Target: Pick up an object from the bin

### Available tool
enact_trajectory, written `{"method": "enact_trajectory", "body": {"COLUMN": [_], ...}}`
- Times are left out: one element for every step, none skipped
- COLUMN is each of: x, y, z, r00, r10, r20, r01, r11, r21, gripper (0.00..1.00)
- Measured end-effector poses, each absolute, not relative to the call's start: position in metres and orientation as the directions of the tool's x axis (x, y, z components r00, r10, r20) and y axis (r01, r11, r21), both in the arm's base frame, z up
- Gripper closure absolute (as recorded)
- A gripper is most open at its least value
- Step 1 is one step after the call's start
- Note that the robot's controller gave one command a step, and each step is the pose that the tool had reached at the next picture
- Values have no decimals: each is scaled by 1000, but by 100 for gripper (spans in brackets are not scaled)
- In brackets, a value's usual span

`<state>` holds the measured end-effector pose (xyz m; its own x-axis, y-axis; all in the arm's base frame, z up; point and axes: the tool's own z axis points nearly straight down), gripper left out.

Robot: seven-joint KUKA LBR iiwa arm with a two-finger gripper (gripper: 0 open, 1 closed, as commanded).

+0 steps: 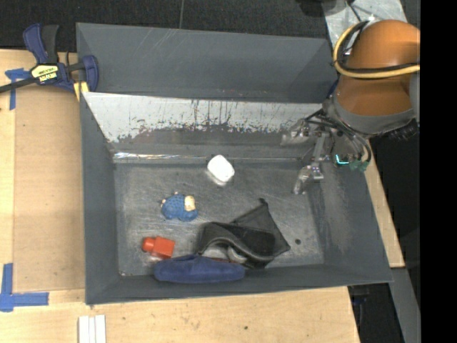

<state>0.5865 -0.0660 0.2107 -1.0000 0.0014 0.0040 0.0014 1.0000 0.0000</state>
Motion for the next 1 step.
{"method": "enact_trajectory", "body": {"x": [541], "y": [-16], "z": [87], "r00": [-998], "r10": [50], "r20": [-32], "r01": [50], "r11": [999], "r21": [-1], "gripper": [0]}}
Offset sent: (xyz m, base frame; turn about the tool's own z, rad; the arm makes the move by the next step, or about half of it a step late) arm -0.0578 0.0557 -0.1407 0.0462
